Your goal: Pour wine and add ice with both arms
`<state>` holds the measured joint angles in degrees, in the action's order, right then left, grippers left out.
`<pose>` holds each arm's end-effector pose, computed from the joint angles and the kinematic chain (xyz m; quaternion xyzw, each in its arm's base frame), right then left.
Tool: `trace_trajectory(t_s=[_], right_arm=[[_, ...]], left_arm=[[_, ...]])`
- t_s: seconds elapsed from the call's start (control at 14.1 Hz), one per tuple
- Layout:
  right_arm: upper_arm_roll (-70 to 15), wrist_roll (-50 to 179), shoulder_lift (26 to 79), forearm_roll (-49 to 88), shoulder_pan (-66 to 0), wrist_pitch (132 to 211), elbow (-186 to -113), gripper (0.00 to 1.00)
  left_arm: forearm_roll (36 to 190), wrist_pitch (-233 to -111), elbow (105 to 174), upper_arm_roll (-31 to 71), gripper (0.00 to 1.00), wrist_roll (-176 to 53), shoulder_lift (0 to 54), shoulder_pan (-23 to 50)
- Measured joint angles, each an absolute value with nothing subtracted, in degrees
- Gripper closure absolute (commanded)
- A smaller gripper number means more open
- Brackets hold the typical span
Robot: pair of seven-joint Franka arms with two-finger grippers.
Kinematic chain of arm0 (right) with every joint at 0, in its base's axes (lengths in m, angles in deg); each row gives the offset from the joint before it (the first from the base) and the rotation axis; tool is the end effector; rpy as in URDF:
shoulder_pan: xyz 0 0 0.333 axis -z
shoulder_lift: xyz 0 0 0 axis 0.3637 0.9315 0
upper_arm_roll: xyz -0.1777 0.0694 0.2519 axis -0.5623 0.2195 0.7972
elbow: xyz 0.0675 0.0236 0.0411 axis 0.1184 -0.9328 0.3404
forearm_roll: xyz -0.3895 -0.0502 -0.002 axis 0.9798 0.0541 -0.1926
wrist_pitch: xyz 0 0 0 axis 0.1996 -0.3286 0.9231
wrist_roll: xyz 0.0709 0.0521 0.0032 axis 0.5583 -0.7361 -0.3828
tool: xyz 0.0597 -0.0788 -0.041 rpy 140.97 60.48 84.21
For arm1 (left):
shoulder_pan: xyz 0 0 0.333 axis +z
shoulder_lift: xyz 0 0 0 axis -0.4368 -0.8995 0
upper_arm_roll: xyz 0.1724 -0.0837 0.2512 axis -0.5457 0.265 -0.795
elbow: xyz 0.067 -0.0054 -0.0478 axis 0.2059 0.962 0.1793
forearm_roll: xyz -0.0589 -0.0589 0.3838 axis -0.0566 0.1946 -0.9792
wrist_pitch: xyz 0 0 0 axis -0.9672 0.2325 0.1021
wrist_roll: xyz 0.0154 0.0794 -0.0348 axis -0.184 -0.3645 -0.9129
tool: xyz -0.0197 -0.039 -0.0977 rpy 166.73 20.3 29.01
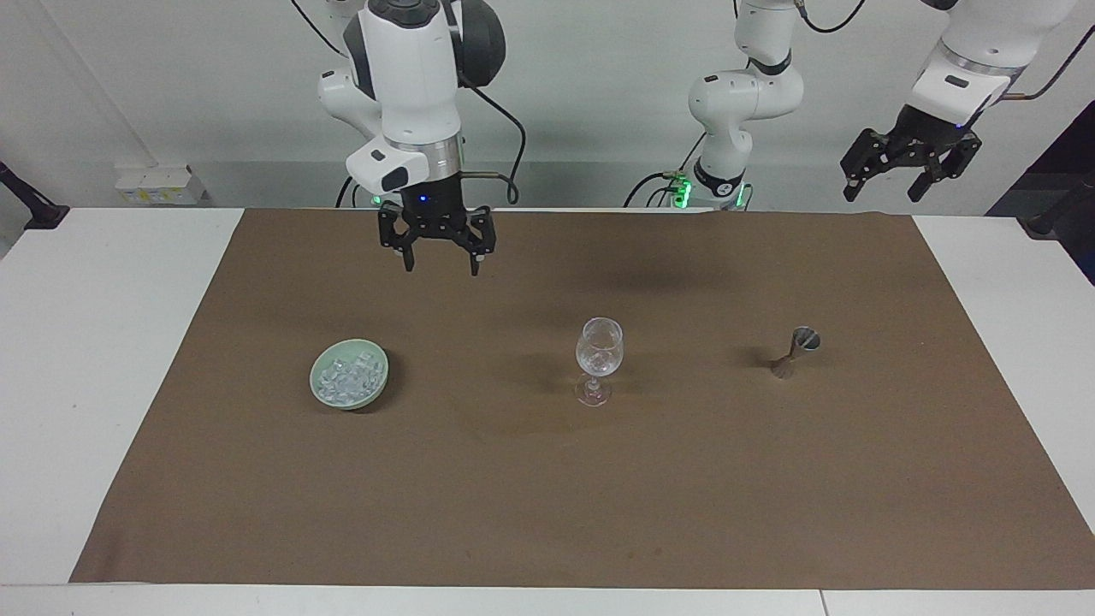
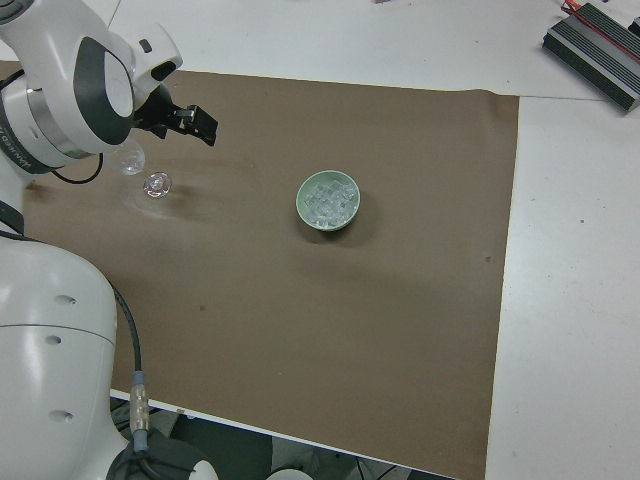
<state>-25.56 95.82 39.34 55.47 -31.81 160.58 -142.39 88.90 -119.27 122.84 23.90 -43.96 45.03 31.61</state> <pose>0.5581 0.1853 0.5771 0.9965 -0.0241 0.0786 0.0175 0.5042 -0.0161 0.6698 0.9995 -0.0297 0.0095 0.0039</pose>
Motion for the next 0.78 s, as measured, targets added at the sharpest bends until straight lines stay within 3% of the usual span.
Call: trace_trajectory(t_s=[0.28, 0.78], right_arm=[[-25.6, 86.0, 38.9, 54.7, -25.2, 161.0, -144.6, 0.0], [-25.6, 84.2, 37.3, 51.3, -21.7, 155.6, -141.2, 0.0]], left_arm=[[88.9, -119.3, 122.8, 23.9, 0.0, -44.0, 45.0, 31.6], [88.9, -119.3, 122.8, 23.9, 0.0, -44.0, 45.0, 31.6]])
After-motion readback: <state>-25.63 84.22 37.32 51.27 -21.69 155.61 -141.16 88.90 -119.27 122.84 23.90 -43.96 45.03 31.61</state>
